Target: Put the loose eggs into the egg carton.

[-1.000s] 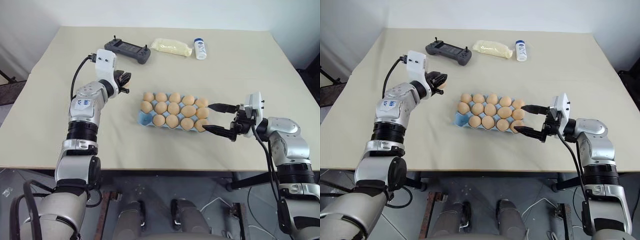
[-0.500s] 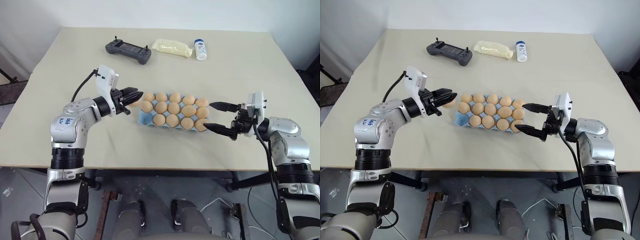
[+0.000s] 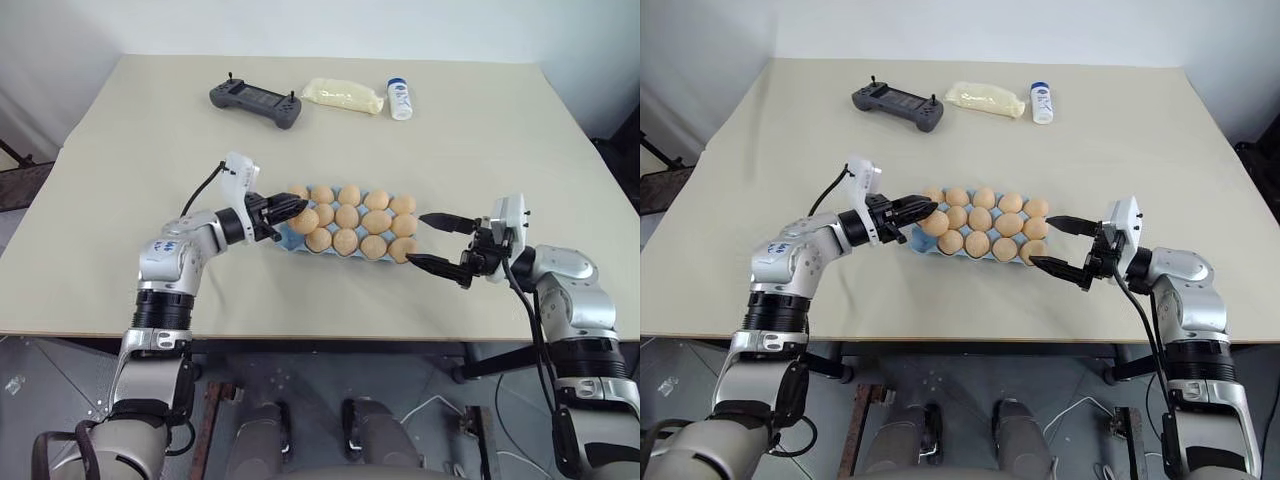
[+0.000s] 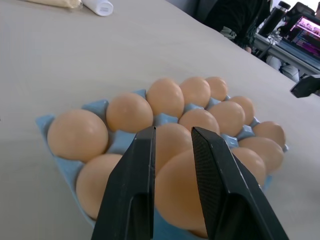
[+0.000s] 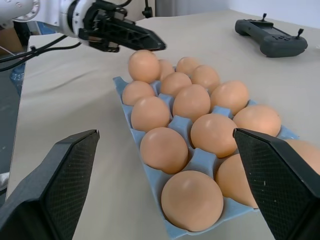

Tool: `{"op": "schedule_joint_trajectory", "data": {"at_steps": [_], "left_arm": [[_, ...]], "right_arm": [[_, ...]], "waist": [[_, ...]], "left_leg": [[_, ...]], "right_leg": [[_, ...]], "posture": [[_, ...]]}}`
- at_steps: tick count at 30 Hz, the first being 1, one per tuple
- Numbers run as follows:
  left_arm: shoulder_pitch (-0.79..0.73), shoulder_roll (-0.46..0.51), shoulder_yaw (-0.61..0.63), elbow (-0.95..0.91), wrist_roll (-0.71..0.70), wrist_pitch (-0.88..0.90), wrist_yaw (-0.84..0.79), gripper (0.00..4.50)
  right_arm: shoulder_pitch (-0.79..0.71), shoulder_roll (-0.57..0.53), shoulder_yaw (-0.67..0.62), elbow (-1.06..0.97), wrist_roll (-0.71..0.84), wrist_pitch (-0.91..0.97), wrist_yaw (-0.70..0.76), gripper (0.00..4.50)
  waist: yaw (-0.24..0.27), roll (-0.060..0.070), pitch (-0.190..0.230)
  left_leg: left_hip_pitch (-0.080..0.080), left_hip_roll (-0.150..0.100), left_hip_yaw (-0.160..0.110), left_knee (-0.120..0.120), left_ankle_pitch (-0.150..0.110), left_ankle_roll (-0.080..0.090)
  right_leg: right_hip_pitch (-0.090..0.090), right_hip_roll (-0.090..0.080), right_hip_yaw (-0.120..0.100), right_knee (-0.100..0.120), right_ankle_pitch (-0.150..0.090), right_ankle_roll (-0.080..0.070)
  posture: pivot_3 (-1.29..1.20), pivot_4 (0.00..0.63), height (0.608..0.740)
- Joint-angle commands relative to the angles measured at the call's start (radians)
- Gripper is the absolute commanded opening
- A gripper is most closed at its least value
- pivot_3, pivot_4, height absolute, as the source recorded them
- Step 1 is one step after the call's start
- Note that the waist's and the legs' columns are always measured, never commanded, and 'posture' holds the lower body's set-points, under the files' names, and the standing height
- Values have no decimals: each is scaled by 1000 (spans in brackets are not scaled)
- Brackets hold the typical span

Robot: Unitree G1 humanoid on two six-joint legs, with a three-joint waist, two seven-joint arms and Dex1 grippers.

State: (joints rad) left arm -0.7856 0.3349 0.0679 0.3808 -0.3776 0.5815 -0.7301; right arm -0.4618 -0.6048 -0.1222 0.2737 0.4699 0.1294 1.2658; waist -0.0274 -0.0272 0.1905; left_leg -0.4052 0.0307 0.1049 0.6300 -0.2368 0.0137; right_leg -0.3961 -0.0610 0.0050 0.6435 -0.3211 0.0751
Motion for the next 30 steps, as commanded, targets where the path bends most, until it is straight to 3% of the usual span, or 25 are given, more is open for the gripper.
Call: {"op": "schedule_joint_trajectory", "data": {"at_steps": [1,2,5,12,14,30], "left_arm": [[-25,-4,-18,41,23,-44,-18,1186],[-27,-4,-18,43,26,-49,-14,1186],[-26,8,-6,1,12,-23,-12,1772],[2,46,16,-77,6,9,12,4009],[9,52,13,-80,12,8,18,4469],[44,113,51,-220,2,65,73,4469]], "right_arm": [[14,-7,-30,-50,23,-6,-8,4500],[19,-8,-32,-56,25,-3,-12,4500],[35,-18,-40,-73,29,3,-17,4500],[39,-27,-37,-69,23,5,-19,4500],[29,-23,-30,-59,20,3,-17,4500],[5,-19,-19,-46,14,8,-13,4500]], "waist": [[0,0,0],[0,0,0],[0,0,0],[-1,0,0],[-1,0,0],[-1,0,0]], "left_leg": [[0,0,0,0,0,0],[0,0,0,0,0,0],[0,0,0,0,0,0],[0,0,0,0,0,0],[0,0,0,0,0,0],[0,0,0,-1,0,0]], "right_leg": [[0,0,0,0,0,0],[0,0,0,-1,0,0],[0,0,0,-1,0,0],[0,0,0,-1,0,0],[0,0,0,0,0,0],[0,0,0,-2,0,0]], "posture": [[0,150,740],[0,150,740],[0,150,740],[0,150,740],[0,150,740],[0,150,740]]}}
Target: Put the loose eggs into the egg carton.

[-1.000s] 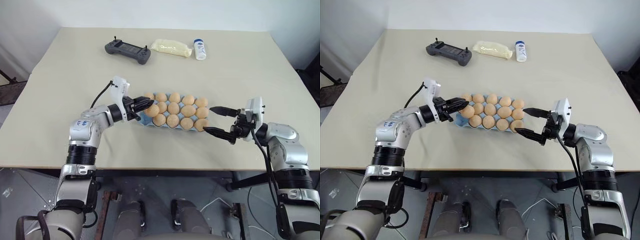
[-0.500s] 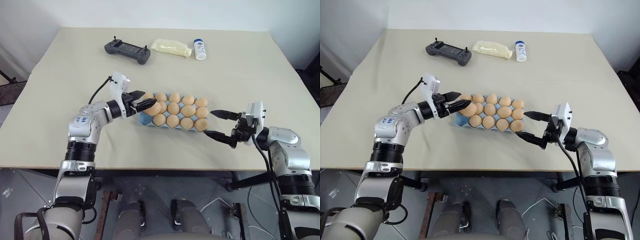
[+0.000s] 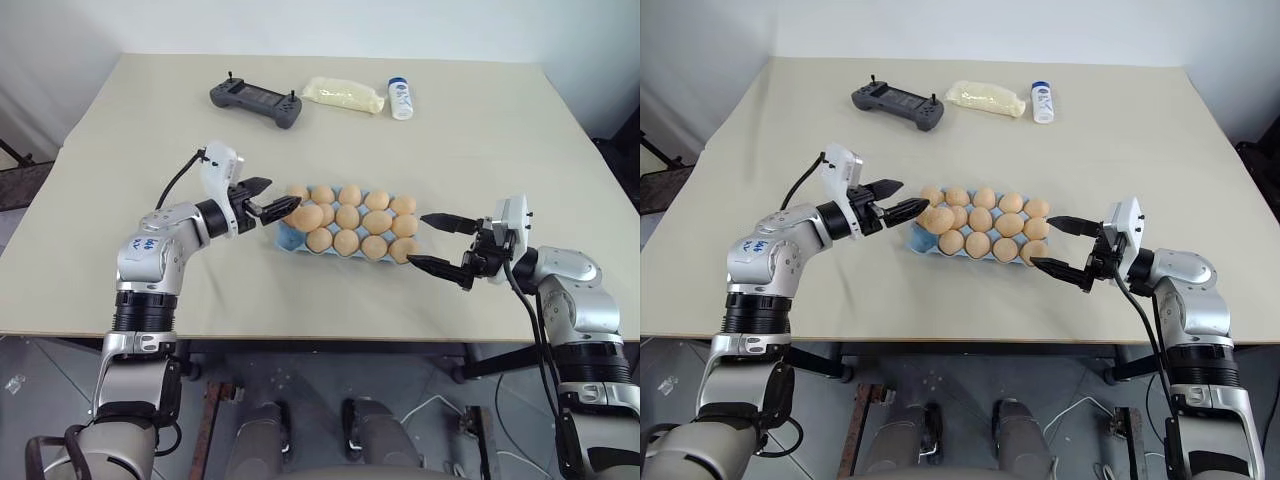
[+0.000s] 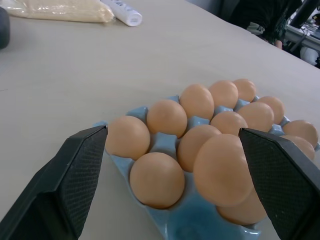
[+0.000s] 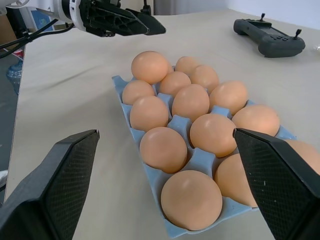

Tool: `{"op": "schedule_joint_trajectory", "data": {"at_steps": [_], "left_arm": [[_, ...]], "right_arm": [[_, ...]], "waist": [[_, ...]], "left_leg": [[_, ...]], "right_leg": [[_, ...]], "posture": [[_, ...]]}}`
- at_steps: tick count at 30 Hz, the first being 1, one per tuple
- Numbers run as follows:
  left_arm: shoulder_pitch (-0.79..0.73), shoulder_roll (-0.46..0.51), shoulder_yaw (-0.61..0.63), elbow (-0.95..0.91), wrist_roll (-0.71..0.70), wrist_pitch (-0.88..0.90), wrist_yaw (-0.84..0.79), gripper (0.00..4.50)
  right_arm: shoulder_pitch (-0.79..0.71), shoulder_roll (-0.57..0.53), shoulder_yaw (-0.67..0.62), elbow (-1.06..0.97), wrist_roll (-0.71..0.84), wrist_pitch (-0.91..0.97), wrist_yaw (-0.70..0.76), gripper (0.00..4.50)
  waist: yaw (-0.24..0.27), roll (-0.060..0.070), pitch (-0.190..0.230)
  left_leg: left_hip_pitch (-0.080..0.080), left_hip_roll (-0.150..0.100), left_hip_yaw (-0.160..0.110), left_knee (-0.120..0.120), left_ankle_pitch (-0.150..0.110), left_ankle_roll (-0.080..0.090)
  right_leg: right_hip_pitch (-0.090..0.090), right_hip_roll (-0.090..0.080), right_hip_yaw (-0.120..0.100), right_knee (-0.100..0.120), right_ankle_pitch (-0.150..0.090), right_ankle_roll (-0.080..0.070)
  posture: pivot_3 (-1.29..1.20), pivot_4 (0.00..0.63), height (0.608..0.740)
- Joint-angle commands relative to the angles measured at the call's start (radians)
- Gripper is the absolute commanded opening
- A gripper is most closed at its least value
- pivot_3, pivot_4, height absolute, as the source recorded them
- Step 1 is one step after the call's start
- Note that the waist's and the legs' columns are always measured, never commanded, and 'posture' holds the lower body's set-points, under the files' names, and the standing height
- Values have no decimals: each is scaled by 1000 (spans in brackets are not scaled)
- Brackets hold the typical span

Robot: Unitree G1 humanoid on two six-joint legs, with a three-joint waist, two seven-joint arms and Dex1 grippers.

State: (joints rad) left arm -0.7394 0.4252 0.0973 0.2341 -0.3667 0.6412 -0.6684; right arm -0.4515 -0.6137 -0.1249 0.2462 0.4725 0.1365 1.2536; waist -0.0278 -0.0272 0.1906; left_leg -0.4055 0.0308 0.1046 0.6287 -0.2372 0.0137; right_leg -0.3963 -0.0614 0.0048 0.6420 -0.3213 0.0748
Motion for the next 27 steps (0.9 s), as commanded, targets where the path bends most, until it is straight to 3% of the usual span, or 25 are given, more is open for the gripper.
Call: {"op": "schedule_joint_trajectory", "data": {"at_steps": [1,16,27], "left_arm": [[-2,28,29,-82,-13,3,15,4469],[-78,-22,-90,-24,69,-120,-10,4469],[-176,-66,-152,262,171,-300,-47,4469]], "right_arm": [[0,-13,-18,-21,12,3,-1,4500],[-4,-5,-13,-24,7,9,-9,4500],[14,-1,-13,-44,10,13,-23,4500]], "waist": [[-1,0,0],[-1,0,0],[1,0,0]], "left_leg": [[0,0,0,0,0,0],[0,0,0,-1,0,0],[-1,0,0,-1,-1,1]], "right_leg": [[0,0,0,0,0,0],[0,0,0,-2,0,0],[0,0,0,-3,0,0]], "posture": [[0,150,740],[0,150,740],[0,150,740]]}}
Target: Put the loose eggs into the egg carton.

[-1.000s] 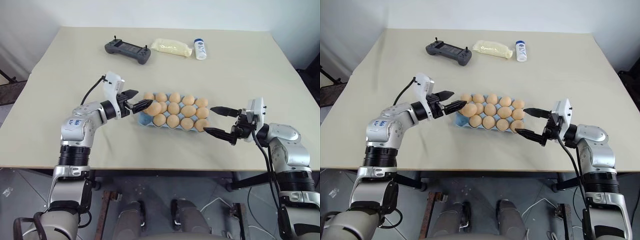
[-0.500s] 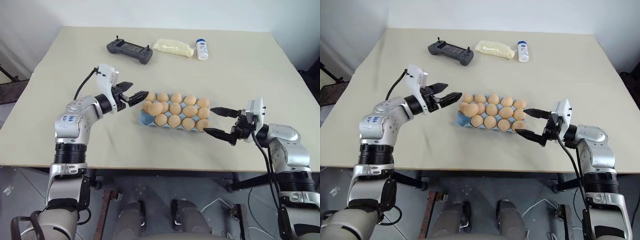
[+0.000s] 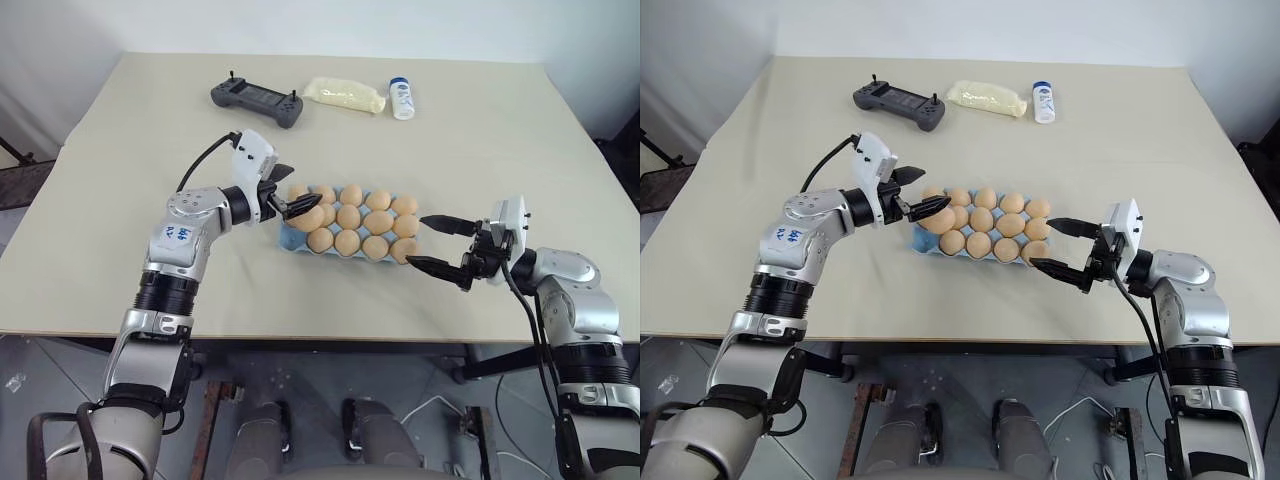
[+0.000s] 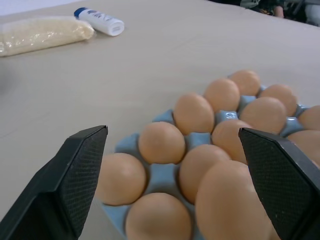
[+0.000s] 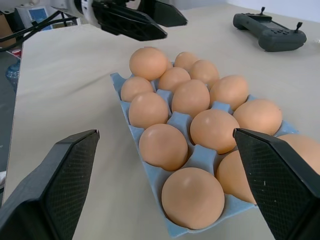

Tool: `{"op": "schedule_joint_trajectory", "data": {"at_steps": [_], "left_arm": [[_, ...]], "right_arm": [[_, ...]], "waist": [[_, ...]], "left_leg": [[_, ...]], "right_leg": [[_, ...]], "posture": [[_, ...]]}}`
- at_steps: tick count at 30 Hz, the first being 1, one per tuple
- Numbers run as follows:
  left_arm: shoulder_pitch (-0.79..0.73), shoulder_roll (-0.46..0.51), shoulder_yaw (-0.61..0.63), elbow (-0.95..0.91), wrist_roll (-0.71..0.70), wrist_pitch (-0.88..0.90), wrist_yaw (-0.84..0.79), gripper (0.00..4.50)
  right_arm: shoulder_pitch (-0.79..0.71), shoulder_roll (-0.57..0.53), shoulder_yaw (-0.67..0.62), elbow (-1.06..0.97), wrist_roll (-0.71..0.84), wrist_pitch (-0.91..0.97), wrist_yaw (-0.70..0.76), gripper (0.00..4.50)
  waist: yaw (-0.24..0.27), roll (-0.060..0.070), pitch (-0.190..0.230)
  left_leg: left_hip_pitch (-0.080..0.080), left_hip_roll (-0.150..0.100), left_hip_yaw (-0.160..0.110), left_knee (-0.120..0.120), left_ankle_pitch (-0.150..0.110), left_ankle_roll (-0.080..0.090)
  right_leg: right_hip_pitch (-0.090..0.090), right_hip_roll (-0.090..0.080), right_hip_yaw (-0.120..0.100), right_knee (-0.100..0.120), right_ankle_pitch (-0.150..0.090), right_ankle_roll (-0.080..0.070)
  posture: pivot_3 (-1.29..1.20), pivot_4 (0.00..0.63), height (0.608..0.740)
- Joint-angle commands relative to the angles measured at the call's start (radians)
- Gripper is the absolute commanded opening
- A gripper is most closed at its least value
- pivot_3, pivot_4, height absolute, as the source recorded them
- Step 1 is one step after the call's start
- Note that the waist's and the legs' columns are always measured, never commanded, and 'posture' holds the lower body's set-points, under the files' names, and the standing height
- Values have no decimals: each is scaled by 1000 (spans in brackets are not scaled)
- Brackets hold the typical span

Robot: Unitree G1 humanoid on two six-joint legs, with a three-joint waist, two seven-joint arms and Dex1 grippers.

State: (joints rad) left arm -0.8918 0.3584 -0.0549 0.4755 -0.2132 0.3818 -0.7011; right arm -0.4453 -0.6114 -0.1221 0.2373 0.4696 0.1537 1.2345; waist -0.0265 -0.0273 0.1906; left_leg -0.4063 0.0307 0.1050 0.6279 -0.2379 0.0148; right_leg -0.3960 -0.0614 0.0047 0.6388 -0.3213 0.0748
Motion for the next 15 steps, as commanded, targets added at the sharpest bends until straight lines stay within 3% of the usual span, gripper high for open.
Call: {"op": "schedule_joint_trajectory", "data": {"at_steps": [1,15], "left_arm": [[-24,2,0,28,20,-42,-18,4469],[20,55,5,-29,42,-19,-63,4469]], "right_arm": [[13,-4,-18,-39,15,-4,-5,4500],[43,-6,-19,-67,18,5,-19,4500]], "waist": [[-1,0,0],[-2,0,0]], "left_leg": [[0,0,0,0,0,0],[0,0,0,0,-1,0]], "right_leg": [[0,0,0,-1,0,0],[0,0,0,-1,0,0]], "posture": [[0,150,740],[0,150,740]]}}
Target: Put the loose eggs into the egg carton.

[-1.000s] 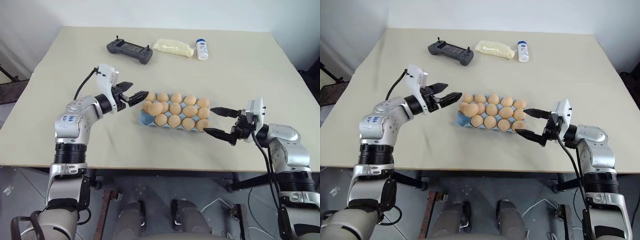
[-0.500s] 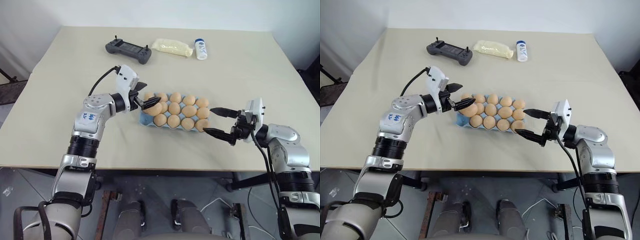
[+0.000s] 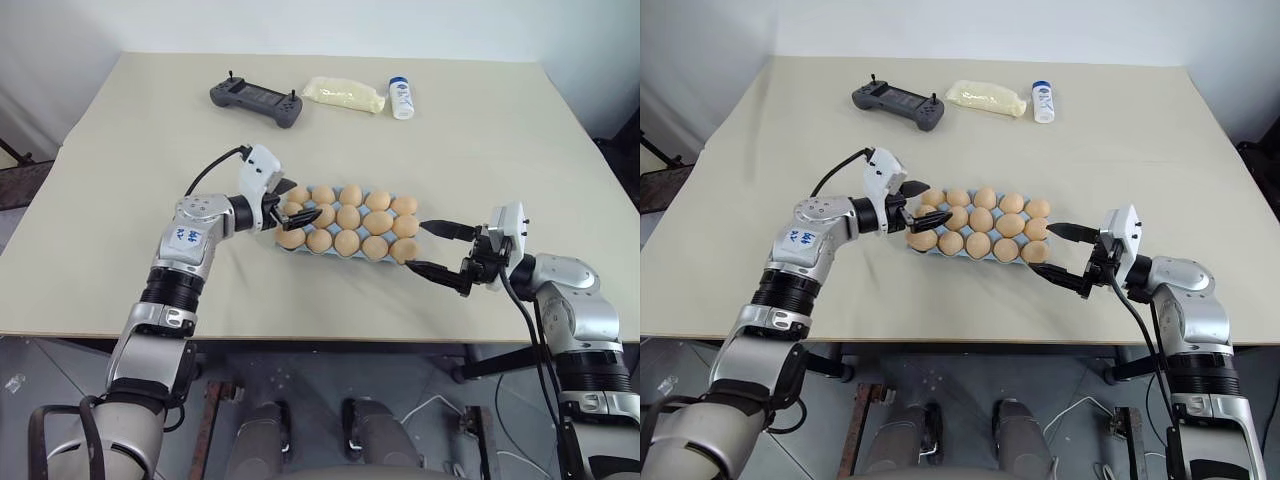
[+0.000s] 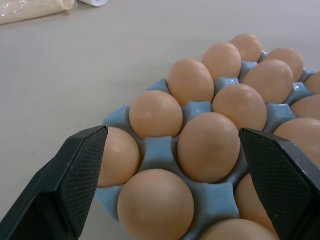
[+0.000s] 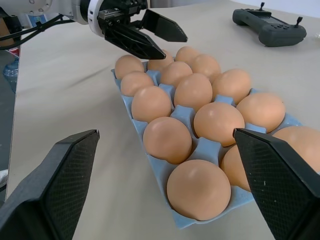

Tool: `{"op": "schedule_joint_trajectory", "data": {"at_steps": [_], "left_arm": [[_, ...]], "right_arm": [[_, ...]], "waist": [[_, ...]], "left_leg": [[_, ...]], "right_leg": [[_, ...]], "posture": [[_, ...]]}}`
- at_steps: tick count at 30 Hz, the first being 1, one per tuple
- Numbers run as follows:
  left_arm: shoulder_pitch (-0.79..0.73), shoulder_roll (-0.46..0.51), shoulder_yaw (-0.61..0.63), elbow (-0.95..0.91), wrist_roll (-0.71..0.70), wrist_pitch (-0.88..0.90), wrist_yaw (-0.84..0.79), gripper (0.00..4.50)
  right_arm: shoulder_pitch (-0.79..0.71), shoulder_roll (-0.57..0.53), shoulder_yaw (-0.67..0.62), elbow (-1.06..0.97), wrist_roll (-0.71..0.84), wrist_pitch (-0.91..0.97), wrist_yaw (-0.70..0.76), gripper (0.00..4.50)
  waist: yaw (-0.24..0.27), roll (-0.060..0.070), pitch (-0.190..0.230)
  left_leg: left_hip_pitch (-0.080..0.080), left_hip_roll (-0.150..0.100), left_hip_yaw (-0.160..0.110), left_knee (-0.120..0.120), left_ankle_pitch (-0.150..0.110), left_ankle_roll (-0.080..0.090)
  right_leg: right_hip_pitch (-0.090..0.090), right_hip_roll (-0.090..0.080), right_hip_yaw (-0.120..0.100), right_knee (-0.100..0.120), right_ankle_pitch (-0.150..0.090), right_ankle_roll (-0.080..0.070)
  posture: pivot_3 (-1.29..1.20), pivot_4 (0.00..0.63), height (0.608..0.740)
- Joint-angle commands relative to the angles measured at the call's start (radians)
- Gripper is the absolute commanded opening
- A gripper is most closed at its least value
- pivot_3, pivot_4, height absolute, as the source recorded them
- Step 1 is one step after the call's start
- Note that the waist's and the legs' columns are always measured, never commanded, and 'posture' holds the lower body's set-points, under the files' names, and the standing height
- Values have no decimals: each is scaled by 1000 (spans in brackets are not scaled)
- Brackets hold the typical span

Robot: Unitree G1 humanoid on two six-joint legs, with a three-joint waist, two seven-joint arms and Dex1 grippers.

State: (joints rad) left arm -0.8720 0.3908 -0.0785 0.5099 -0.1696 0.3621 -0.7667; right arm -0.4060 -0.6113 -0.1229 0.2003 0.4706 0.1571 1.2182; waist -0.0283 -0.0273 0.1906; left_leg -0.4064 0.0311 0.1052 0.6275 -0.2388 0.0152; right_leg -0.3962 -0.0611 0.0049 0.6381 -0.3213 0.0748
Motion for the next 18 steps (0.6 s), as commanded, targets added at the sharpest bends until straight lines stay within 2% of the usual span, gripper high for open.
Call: {"op": "schedule_joint_trajectory", "data": {"at_steps": [1,7,11,15,18], "left_arm": [[2,29,33,-69,-2,2,8,4469],[40,69,101,-176,-41,55,37,4469],[128,109,176,-306,-103,68,13,4469],[189,149,238,-355,-140,71,12,4469],[280,202,306,-373,-199,57,-63,4469]], "right_arm": [[3,-6,-17,-29,17,2,-2,4500],[-11,-6,-11,-16,16,0,9,4500],[-24,-8,-11,-1,18,-7,29,4500],[-54,-7,-3,30,8,-13,44,4500],[-90,-7,9,64,-1,-19,64,4500]], "waist": [[0,0,0],[0,0,0],[-1,0,0],[-2,0,0],[-6,0,0]], "left_leg": [[0,0,0,0,0,0],[0,0,0,0,0,0],[0,0,0,-1,0,0],[0,0,0,0,0,0],[0,0,0,0,0,0]], "right_leg": [[0,0,0,0,0,0],[0,0,0,-1,0,0],[0,0,0,-1,0,0],[0,0,0,0,0,0],[0,-1,0,0,0,0]], "posture": [[0,150,740],[0,150,740],[0,150,740],[0,150,740],[0,150,740]]}}
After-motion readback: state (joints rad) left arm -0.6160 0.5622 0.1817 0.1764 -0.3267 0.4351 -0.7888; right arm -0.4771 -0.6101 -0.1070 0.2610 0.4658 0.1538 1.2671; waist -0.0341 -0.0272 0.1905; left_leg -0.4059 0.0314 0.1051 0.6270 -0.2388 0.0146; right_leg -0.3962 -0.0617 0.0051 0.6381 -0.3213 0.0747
